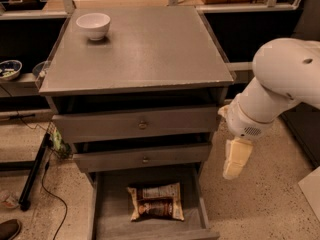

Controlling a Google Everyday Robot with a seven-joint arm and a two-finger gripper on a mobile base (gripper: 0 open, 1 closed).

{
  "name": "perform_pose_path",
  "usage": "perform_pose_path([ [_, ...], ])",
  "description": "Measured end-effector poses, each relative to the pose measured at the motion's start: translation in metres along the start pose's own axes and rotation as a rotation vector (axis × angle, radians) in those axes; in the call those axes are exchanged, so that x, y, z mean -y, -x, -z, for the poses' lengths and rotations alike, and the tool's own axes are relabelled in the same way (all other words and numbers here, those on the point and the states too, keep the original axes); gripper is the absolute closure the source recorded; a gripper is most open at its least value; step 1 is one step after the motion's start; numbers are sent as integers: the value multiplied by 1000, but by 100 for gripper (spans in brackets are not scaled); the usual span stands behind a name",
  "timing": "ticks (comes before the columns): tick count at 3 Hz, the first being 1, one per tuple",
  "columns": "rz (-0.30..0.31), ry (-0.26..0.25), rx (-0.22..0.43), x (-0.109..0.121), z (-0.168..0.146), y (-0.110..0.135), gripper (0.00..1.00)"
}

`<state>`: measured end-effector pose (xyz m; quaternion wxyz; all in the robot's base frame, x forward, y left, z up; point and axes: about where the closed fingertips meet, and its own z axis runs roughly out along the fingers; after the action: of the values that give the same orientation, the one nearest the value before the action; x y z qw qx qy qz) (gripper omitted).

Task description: Pick brown chip bag from bottom drawer and place on counter

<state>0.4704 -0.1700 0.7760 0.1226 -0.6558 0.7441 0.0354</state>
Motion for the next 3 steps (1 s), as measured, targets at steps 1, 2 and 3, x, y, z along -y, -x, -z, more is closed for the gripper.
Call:
perform_pose_path([
  [1,-2,13,11,6,-15,4,0],
  [2,-8,55,39,21,-53,14,0],
  [3,-9,51,25,17,-55,14,0],
])
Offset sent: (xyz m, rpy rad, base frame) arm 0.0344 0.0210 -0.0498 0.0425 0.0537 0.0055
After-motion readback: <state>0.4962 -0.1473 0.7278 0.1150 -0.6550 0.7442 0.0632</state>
